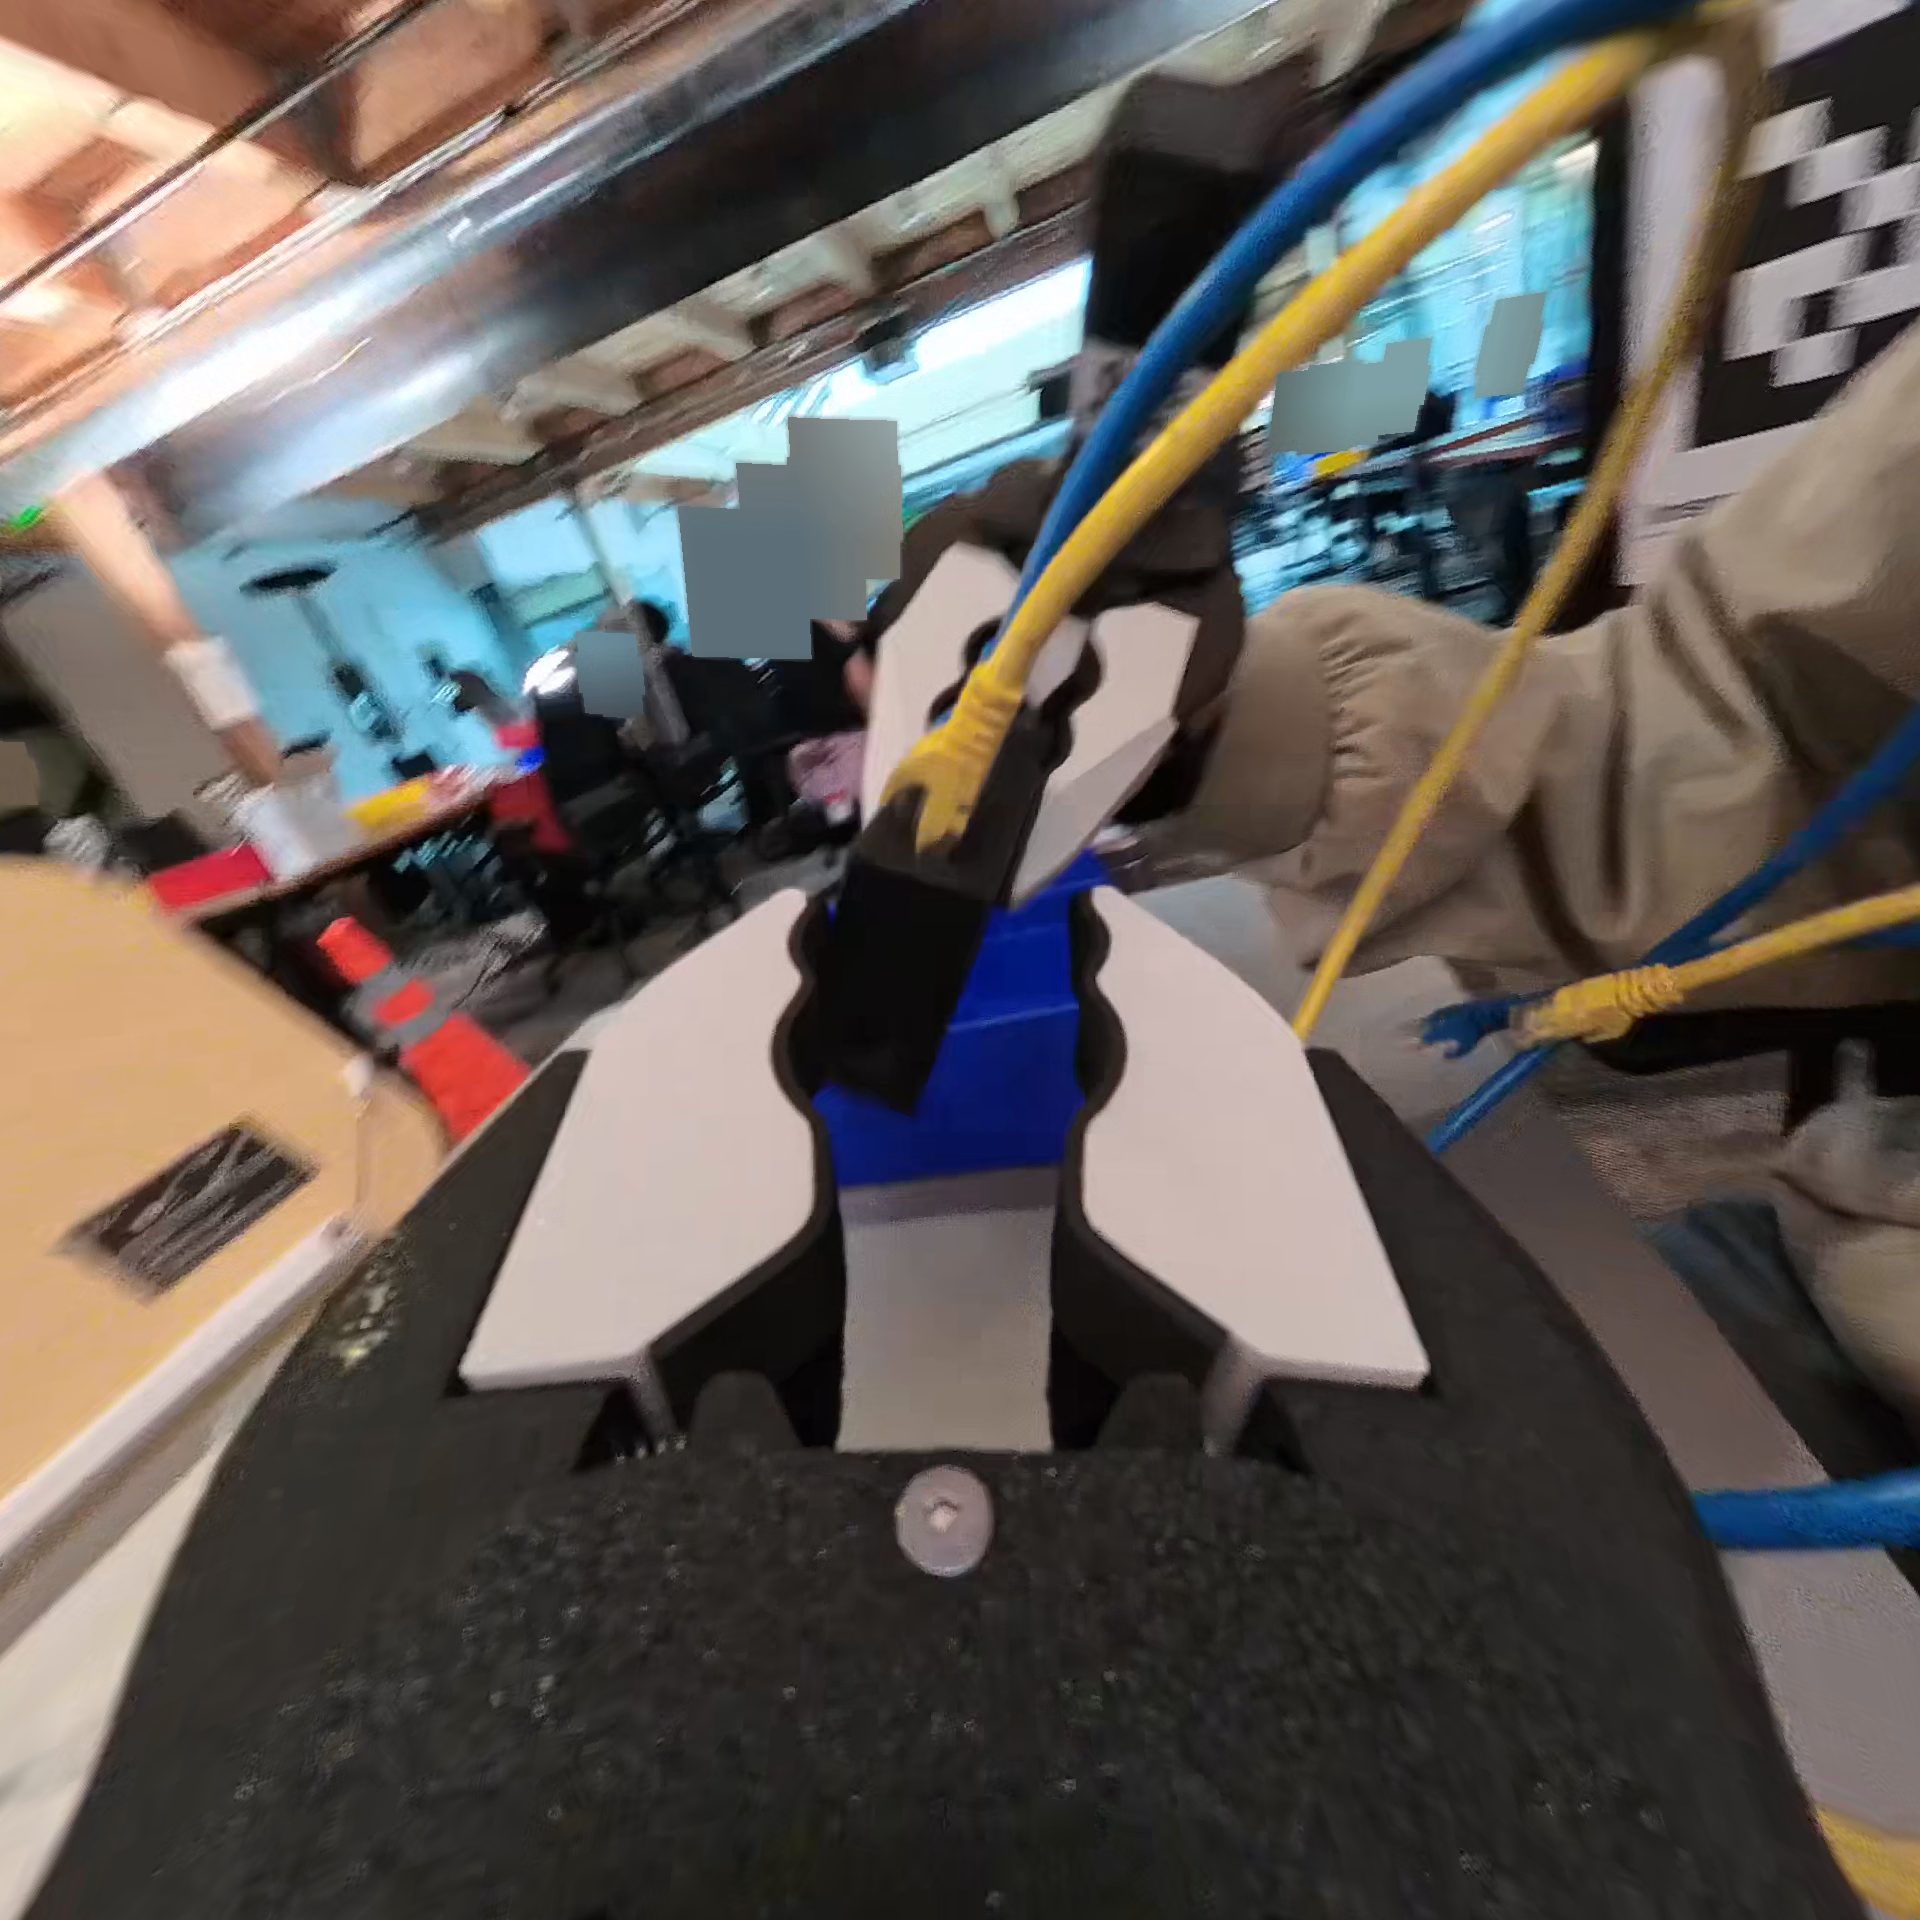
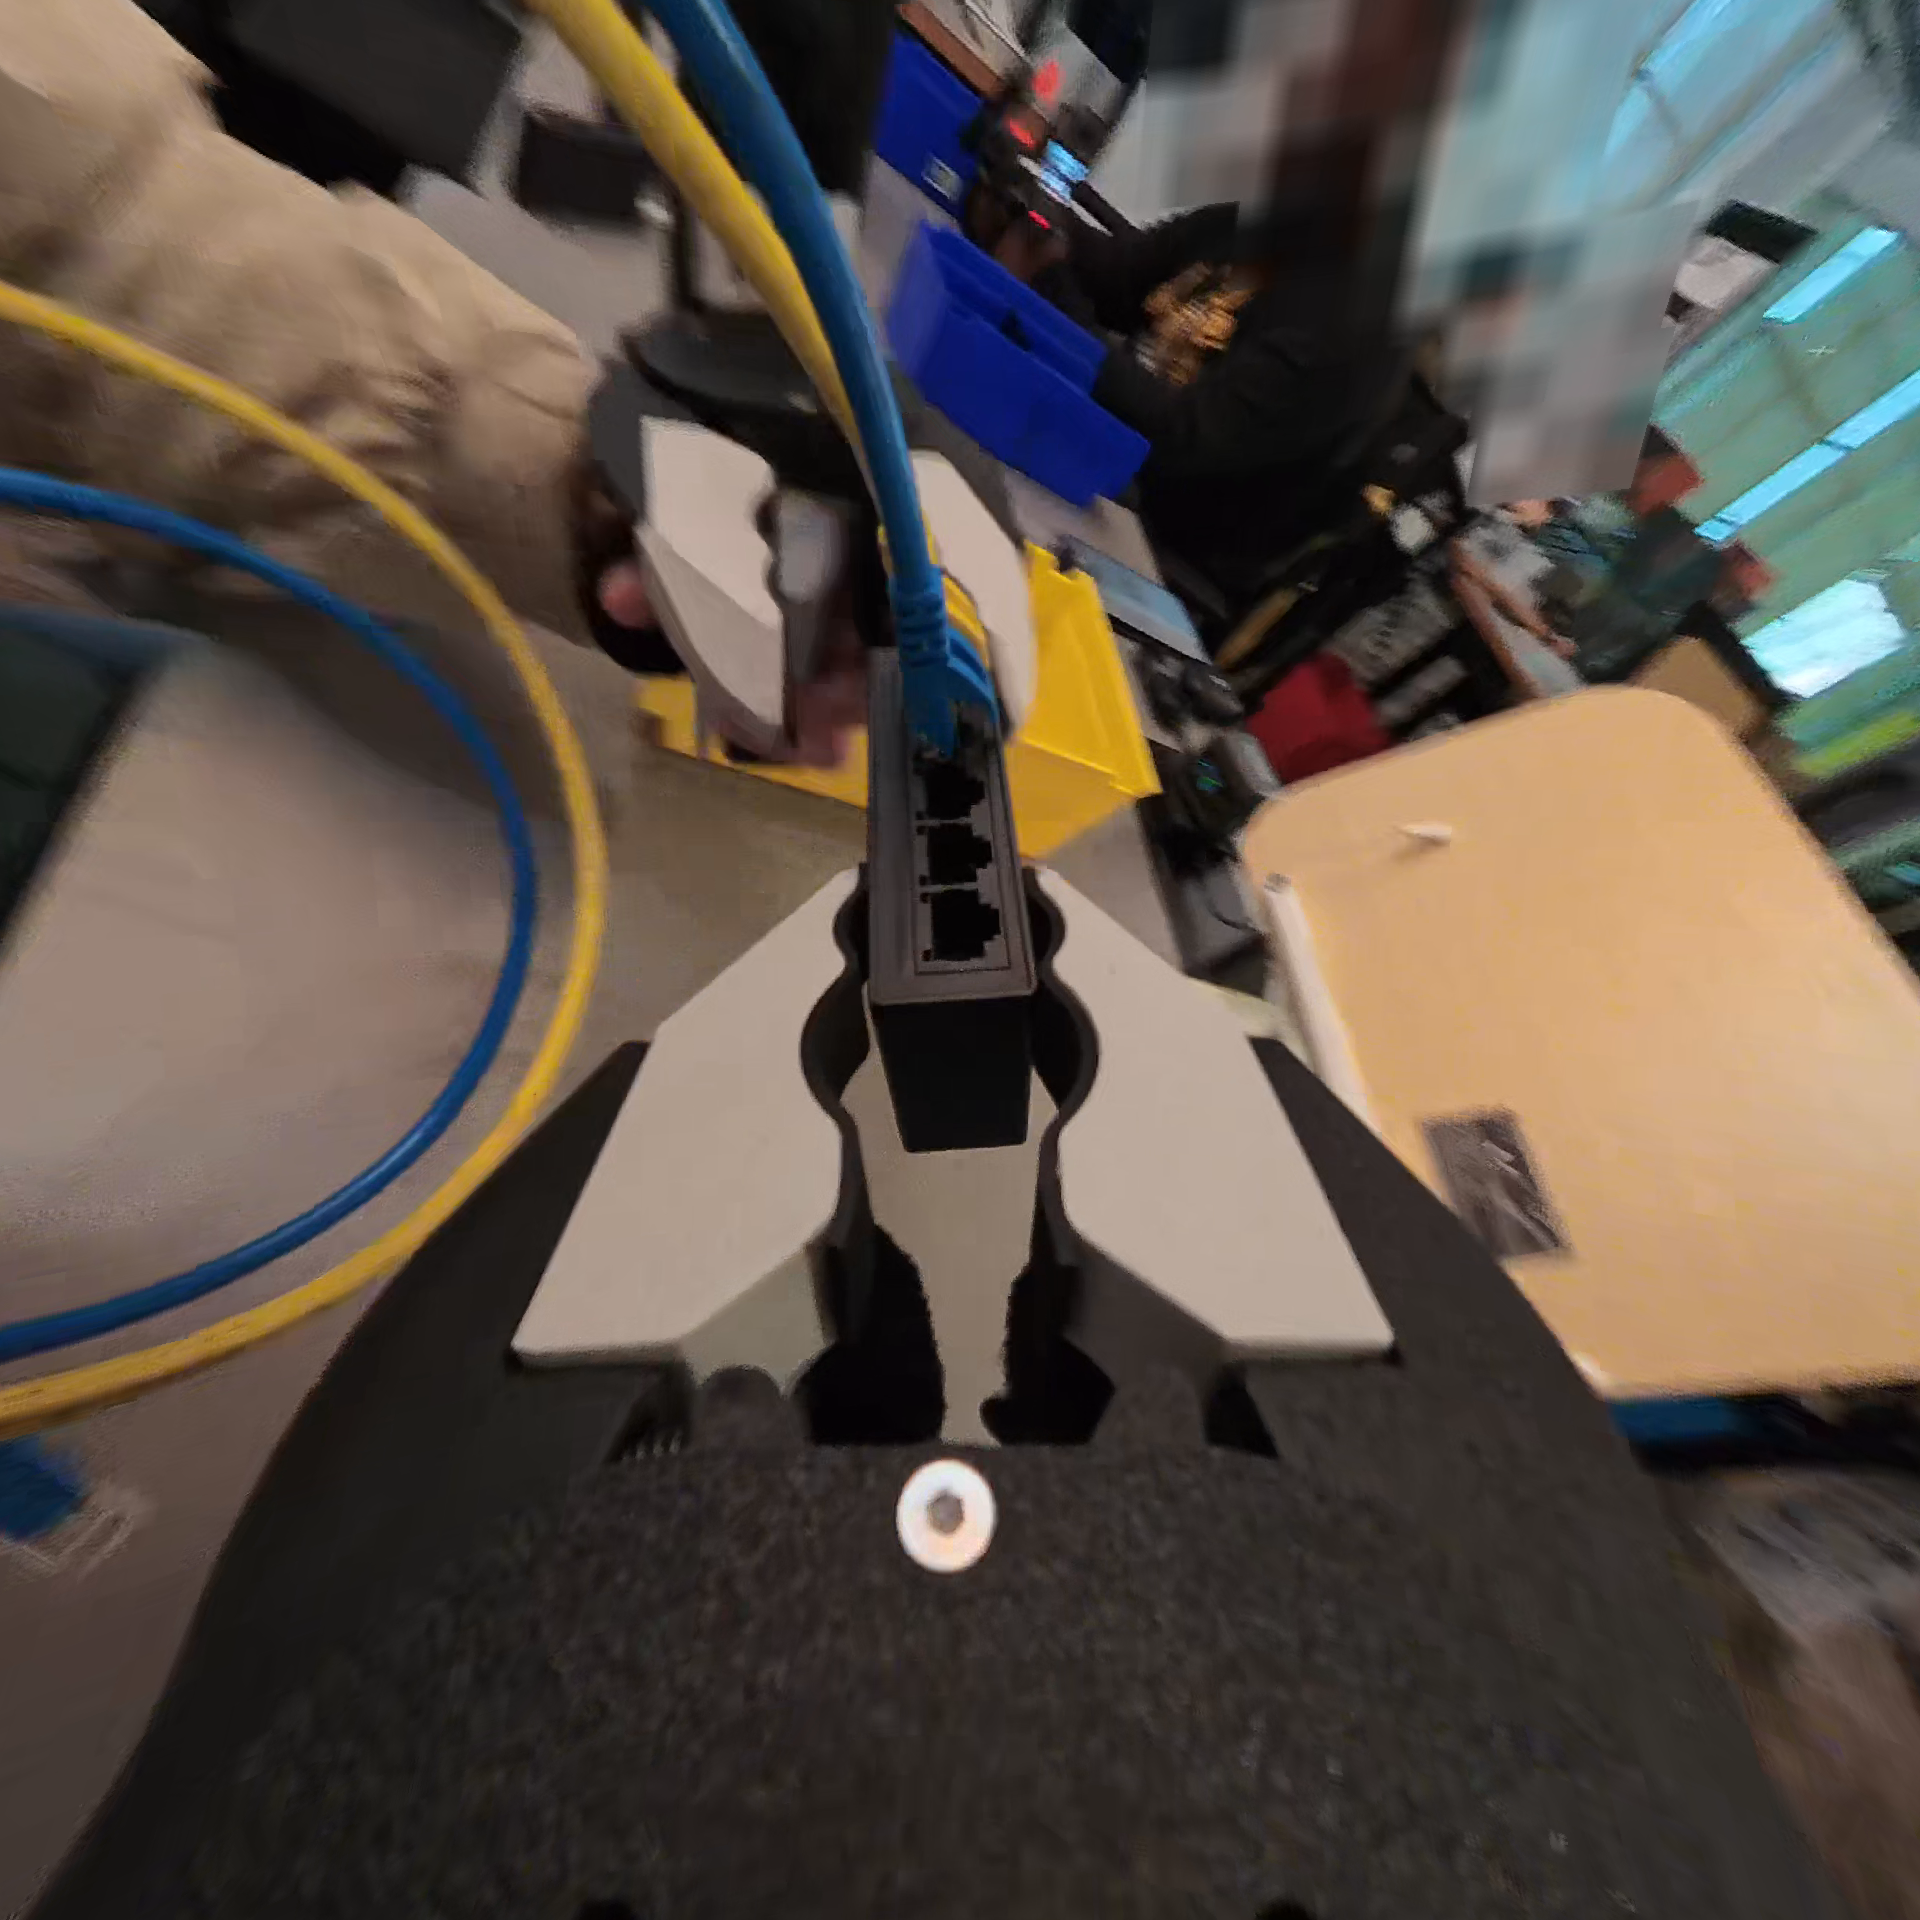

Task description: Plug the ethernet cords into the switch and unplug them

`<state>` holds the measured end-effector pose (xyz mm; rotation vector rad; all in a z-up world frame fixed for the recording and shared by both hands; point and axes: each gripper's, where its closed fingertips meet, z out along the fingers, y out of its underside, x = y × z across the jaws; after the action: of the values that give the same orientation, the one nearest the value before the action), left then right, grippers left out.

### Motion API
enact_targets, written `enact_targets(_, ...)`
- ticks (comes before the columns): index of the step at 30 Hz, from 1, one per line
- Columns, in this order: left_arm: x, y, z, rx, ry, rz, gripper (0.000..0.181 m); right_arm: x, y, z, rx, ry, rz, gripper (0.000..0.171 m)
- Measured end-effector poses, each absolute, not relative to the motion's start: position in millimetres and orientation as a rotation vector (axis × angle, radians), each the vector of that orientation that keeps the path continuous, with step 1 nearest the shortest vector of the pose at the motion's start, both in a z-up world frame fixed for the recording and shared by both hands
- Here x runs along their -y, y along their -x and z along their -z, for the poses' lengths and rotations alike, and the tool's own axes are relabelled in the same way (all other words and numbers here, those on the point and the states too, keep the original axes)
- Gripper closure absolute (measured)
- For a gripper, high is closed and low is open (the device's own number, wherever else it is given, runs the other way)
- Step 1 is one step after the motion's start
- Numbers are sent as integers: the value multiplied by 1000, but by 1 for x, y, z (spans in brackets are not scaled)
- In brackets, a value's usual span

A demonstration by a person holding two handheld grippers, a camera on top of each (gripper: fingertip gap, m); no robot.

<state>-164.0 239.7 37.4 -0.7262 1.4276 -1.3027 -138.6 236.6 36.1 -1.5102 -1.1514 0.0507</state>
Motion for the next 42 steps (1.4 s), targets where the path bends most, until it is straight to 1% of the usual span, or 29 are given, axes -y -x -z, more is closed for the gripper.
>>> enact_targets(2, -275, 170, -39, -1325, 920, 1231, 145, -261, 100, -49, 1034, 1547, 176, 145)
enact_targets(4, -301, 184, -46, -1184, 1083, 1215, 146, -286, 58, -60, 928, 1563, 479, 144)
enact_targets(6, -310, 204, -55, -1071, 1174, 1210, 149, -306, 41, -60, 856, 1546, 696, 145)
enact_targets(8, -305, 227, -61, -1010, 1212, 1169, 149, -320, 50, -40, 887, 1529, 813, 145)
enact_targets(10, -299, 254, -54, -962, 1274, 1060, 149, -332, 65, 0, 953, 1582, 859, 145)
enact_targets(13, -278, 299, -21, -910, 1407, 879, 150, -347, 83, 60, 1030, 1596, 913, 145)
enact_targets(17, -239, 343, 48, -921, 1579, 721, 152, -365, 92, 127, 1020, 1636, 857, 145)
enact_targets(20, -212, 356, 95, -1004, 1749, 685, 151, -370, 91, 147, 947, 1610, 814, 145)
enact_targets(22, -192, 363, 108, -1022, 1828, 758, 150, -368, 91, 149, 921, 1576, 820, 145)
enact_targets(24, -189, 374, 110, -965, 1863, 755, 150, -366, 90, 134, 878, 1525, 843, 145)
enact_targets(28, -205, 393, 119, -864, 1962, 732, 150, -358, 95, 117, 820, 1464, 741, 145)
enact_targets(30, -220, 397, 118, -869, 2020, 736, 145, -355, 95, 107, 787, 1430, 699, 145)
enact_targets(32, -246, 402, 110, -931, 2012, 649, 140, -352, 96, 103, 767, 1422, 649, 145)
enact_targets(34, -278, 409, 102, -1123, 1942, 471, 132, -351, 94, 105, 765, 1435, 602, 145)
enact_targets(36, -317, 421, 101, -1354, 1876, 221, 132, -352, 91, 104, 749, 1448, 575, 145)
enact_targets(37, -334, 424, 100, -1455, 1846, 145, 129, -353, 90, 104, 746, 1453, 557, 145)
enact_targets(39, -352, 422, 107, -1646, 1883, 186, 128, -353, 90, 106, 745, 1470, 539, 144)
enact_targets(41, -361, 420, 116, -1791, 1967, 308, 122, -354, 93, 109, 758, 1476, 528, 144)
enact_targets(42, -366, 422, 123, -1854, 2008, 324, 123, -354, 94, 110, 768, 1478, 529, 145)
